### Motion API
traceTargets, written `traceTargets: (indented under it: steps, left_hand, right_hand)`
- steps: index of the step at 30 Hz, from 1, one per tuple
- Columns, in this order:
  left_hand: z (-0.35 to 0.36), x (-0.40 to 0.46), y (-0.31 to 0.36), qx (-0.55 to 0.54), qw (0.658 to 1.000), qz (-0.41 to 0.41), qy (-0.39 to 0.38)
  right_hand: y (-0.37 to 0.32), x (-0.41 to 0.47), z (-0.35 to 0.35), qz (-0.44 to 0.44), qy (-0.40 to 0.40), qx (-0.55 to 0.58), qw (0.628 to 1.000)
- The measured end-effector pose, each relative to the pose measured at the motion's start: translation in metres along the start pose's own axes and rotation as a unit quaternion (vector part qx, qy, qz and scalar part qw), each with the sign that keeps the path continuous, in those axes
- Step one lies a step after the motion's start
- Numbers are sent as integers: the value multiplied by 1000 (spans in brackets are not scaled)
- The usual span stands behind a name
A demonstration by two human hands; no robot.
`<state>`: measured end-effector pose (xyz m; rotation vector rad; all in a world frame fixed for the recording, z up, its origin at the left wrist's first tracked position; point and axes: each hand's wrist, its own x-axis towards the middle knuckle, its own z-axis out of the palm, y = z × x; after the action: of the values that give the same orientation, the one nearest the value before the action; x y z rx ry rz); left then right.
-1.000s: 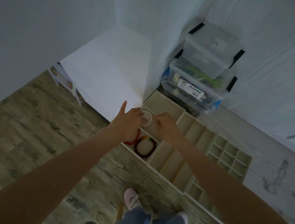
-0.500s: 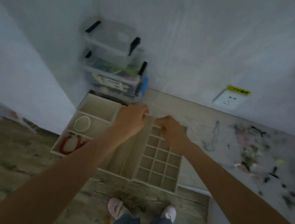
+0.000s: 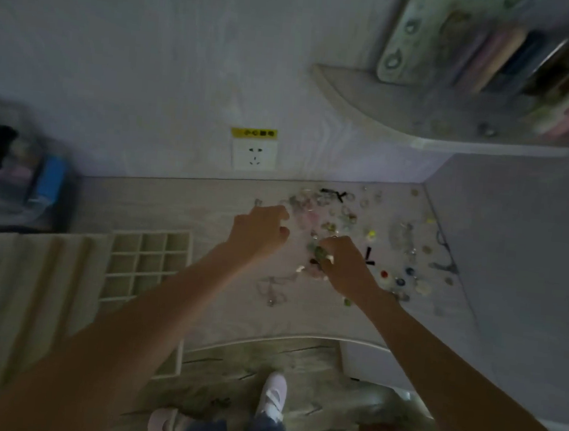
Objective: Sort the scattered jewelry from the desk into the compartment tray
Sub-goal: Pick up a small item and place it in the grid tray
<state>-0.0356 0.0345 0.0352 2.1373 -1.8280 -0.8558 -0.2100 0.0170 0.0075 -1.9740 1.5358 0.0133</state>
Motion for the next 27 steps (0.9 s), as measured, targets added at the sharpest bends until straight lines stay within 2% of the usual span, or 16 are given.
traceTargets:
  steps: [4, 7, 11, 15, 20, 27]
  left_hand:
    - [45, 25, 41, 6, 993, 67, -95]
    - [76, 32, 56, 55, 983, 108, -138]
    - [96, 34, 50, 106, 981, 122, -105]
    - [102, 33, 45, 48, 984, 155, -76]
    - [109, 34, 41, -28, 989, 130, -56]
    - [112, 34, 40, -12, 989, 142, -24]
  right_hand:
    - [58, -1, -10, 30, 2, -54, 998]
    - [93, -2, -11, 42, -10, -58, 997]
    - [119, -4, -9, 30, -35, -41, 998]
    - [130, -2, -5, 15, -11, -1, 1000]
    - [136, -2, -4, -11, 16, -16, 1000]
    - [134, 5, -1, -19, 90, 43, 995]
